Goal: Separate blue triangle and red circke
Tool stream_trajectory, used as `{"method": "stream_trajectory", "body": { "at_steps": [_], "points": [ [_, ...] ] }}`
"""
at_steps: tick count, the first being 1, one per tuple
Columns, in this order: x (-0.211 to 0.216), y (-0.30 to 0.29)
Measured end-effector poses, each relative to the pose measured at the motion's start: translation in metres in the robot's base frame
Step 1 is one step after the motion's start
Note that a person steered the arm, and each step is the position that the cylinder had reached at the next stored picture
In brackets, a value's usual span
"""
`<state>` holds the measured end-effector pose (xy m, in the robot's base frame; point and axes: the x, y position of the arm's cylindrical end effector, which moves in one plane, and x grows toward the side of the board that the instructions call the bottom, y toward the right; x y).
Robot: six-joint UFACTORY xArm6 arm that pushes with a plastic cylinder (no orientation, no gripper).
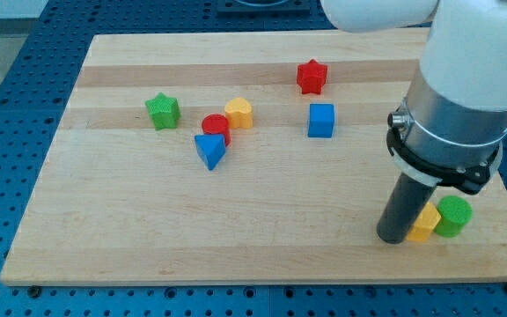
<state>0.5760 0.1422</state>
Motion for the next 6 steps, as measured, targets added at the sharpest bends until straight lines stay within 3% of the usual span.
{"method": "stream_trajectory", "body": {
  "at_steps": [2, 3, 4, 5, 6],
  "points": [
    [0.0, 0.019],
    [0.0, -0.052],
    [-0.001, -0.163],
    [-0.048, -0.238],
    [-0.134, -0.27]
  ]
}}
